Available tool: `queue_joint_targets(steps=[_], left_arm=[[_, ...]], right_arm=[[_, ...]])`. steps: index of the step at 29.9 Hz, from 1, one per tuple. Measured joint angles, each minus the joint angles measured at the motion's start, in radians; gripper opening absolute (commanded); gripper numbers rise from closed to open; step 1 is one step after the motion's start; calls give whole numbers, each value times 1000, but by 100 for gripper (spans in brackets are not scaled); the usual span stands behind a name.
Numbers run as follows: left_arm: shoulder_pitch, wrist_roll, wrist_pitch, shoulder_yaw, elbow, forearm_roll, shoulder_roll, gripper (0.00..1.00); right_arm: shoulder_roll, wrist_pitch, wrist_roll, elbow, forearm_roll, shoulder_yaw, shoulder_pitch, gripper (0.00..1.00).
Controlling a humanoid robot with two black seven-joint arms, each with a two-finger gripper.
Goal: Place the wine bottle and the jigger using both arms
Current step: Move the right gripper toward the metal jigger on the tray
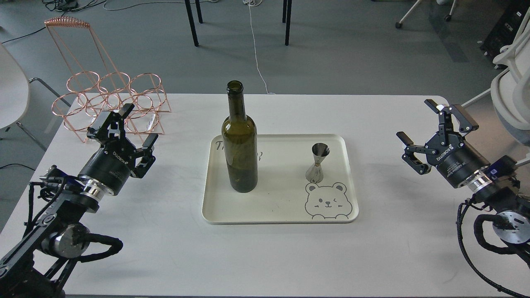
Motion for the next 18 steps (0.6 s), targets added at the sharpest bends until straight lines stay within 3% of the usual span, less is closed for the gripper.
queue_joint_targets(steps=[8, 13, 18], left_arm=[[2, -61, 5, -2, -7, -1, 6, 98], [2, -99, -5, -2, -8, 5, 15, 98], [2, -187, -5, -1, -8, 7, 25, 98]], right_arm=[[-13, 2, 0, 21, -92, 2, 0, 99], [-101, -18, 0, 113, -478, 19, 27, 99], [-164, -212, 0, 237, -991, 15, 43, 99]])
